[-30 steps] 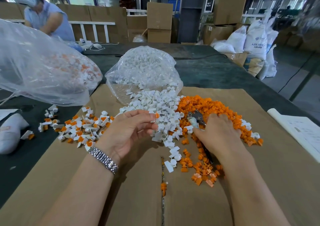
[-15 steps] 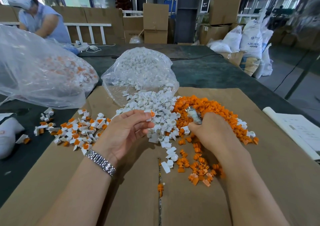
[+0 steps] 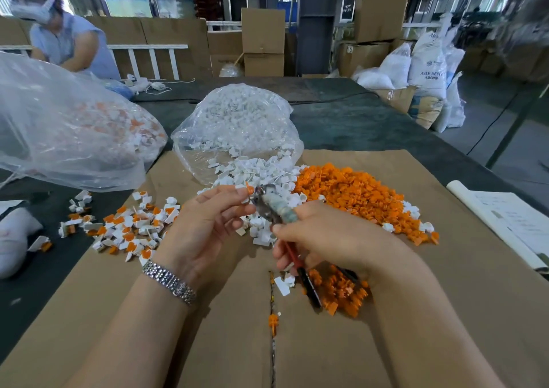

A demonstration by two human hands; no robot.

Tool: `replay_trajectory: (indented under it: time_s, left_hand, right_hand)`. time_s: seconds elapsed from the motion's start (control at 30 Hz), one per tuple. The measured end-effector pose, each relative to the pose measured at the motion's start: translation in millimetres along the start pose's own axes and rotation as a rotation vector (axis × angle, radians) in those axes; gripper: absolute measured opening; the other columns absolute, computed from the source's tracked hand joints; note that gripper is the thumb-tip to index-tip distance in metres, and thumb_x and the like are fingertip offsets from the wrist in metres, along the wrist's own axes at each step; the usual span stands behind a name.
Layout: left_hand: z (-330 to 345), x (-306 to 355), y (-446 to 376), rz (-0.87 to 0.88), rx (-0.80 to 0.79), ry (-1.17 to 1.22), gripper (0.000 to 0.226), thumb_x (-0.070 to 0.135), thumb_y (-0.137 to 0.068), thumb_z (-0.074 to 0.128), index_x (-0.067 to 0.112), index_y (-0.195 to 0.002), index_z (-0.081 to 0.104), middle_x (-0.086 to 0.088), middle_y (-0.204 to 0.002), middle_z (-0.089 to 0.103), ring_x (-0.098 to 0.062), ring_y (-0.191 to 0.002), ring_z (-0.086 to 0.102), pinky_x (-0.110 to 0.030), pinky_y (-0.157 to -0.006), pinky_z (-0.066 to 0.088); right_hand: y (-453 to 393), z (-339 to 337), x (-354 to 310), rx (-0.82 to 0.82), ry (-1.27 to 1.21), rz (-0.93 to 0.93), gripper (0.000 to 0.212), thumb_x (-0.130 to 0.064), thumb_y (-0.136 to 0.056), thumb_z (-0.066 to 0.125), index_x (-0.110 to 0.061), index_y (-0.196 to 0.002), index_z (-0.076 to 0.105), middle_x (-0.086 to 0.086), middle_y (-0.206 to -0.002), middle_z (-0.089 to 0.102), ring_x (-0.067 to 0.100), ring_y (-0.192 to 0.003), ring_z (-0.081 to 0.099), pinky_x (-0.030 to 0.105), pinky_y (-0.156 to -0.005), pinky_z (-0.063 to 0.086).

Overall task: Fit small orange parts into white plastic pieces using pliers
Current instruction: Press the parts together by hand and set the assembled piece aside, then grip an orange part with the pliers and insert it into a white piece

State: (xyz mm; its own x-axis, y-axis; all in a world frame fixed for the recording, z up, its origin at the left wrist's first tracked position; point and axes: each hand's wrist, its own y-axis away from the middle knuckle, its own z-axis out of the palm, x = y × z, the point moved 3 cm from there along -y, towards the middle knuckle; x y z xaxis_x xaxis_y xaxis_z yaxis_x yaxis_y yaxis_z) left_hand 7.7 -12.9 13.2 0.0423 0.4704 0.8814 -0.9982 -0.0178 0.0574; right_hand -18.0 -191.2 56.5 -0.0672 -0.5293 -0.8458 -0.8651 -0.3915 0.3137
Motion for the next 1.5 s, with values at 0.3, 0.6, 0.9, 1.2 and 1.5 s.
replay_trajectory:
  time_s: [0.3, 0.6, 0.9, 1.2, 1.5]
  left_hand:
    - [1.0, -0.3, 1.5, 0.020, 0.049, -0.083, 0.019, 0.011, -0.066, 0.079, 0.007, -0.082, 0.070, -0.006, -0.075, 0.074, -0.012, -0.062, 0.071, -0.016, -0.045, 0.046]
    - [0.3, -1.3, 2.4, -0.006, 0.094, -0.090, 0.015, 0.000, -0.082, 0.071, 0.009, -0.070, 0.075, -0.006, -0.070, 0.073, -0.011, -0.058, 0.070, -0.016, -0.047, 0.049]
    - [2.0, -1.3, 2.1, -0.021, 0.092, -0.063, 0.001, 0.005, -0.070, 0.076, 0.005, -0.070, 0.075, -0.011, -0.071, 0.073, -0.016, -0.062, 0.072, -0.020, -0.053, 0.056]
    - [-23.5, 11.5, 2.9, 0.120, 0.257, -0.420, 0.003, 0.013, -0.091, 0.073, 0.012, -0.088, 0.074, -0.005, -0.083, 0.076, -0.010, -0.067, 0.070, -0.020, -0.055, 0.054]
    - [-40.5, 32.7, 8.1, 0.393, 0.669, -1.350, 0.022, 0.019, -0.088, 0.071, 0.015, -0.108, 0.062, -0.012, -0.118, 0.053, -0.029, -0.099, 0.055, -0.038, -0.079, 0.042]
  right_hand:
    - [6.3, 9.8, -1.6, 0.010, 0.042, -0.037, 0.022, -0.026, -0.107, 0.049, -0.006, -0.102, 0.058, 0.017, -0.101, 0.073, 0.018, -0.078, 0.068, 0.042, -0.084, 0.059]
    - [4.0, 21.3, 0.0, 0.133, 0.198, -0.062, 0.041, -0.040, -0.105, 0.047, -0.003, -0.091, 0.057, 0.012, -0.073, 0.063, 0.021, -0.062, 0.061, 0.045, -0.071, 0.059]
    - [-4.0, 25.2, 5.6, 0.269, 0.261, -0.072, 0.038, -0.038, -0.104, 0.051, -0.013, -0.076, 0.047, 0.010, -0.072, 0.057, 0.025, -0.055, 0.054, 0.038, -0.061, 0.050]
    - [5.3, -4.4, 3.5, 0.105, 0.014, -0.021, 0.052, -0.052, -0.100, 0.053, -0.003, -0.093, 0.065, 0.015, -0.078, 0.074, 0.025, -0.067, 0.073, 0.026, -0.054, 0.056]
    - [-24.0, -55.2, 35.7, 0.533, 0.565, 0.126, 0.041, -0.059, -0.094, 0.056, -0.019, -0.099, 0.058, -0.001, -0.087, 0.057, 0.018, -0.078, 0.056, 0.033, -0.061, 0.039]
